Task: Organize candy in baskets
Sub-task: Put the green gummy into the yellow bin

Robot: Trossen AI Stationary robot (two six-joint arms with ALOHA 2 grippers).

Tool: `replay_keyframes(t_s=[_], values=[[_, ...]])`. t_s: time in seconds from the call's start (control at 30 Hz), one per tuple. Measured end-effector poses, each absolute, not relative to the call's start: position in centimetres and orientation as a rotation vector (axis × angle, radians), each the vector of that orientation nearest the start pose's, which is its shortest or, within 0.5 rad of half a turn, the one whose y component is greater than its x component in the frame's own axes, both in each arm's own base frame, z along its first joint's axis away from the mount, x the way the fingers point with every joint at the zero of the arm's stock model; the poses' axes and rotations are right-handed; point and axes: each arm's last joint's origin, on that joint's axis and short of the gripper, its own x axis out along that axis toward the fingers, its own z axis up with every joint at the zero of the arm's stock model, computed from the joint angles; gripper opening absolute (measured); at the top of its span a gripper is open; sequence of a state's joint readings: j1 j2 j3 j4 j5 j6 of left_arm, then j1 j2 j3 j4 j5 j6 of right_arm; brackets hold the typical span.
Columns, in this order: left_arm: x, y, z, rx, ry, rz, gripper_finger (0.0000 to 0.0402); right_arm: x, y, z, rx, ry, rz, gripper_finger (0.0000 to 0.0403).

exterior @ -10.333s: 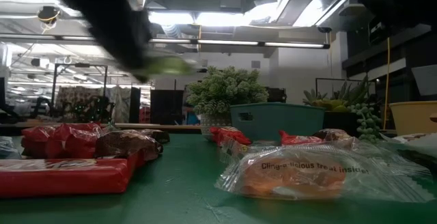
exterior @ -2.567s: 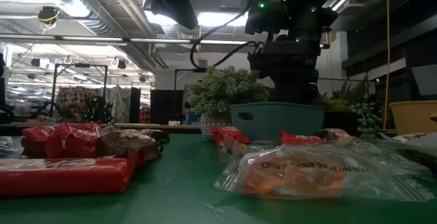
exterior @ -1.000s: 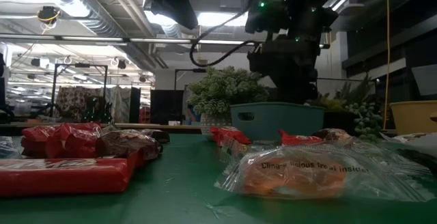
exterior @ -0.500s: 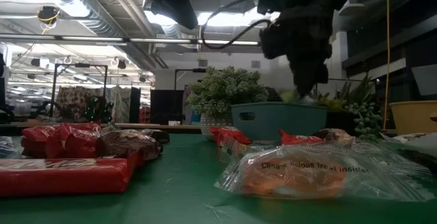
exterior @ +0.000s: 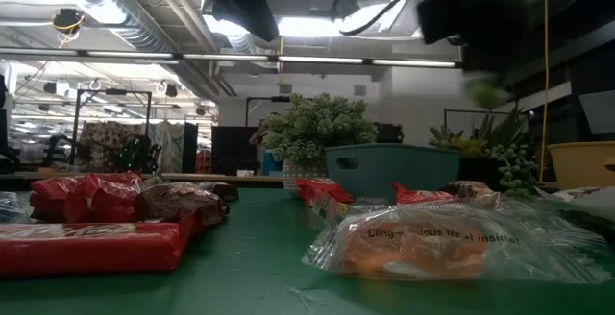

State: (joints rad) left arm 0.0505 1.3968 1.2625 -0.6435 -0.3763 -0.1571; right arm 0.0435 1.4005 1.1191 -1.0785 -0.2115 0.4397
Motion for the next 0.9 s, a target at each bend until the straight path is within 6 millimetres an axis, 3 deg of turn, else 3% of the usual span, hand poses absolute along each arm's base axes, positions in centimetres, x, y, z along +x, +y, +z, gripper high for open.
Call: replay_keyframes(t_s=[0.27,0.57,0.9], values=[[29.2,2.5,32.4,-0.021,0.738,0.461,0.0132,21.8,4.7,26.2,0.343,1.599,-0.046,0.0007],[29.2,2.4,32.3,-0.036,0.748,0.422,0.0132,21.3,6.2,26.2,0.283,1.625,-0.001,0.0012],[28.4,1.8,31.5,-0.145,0.863,0.384,0.0132,21.3,6.0,26.2,0.240,1.607,-0.047,0.0115]])
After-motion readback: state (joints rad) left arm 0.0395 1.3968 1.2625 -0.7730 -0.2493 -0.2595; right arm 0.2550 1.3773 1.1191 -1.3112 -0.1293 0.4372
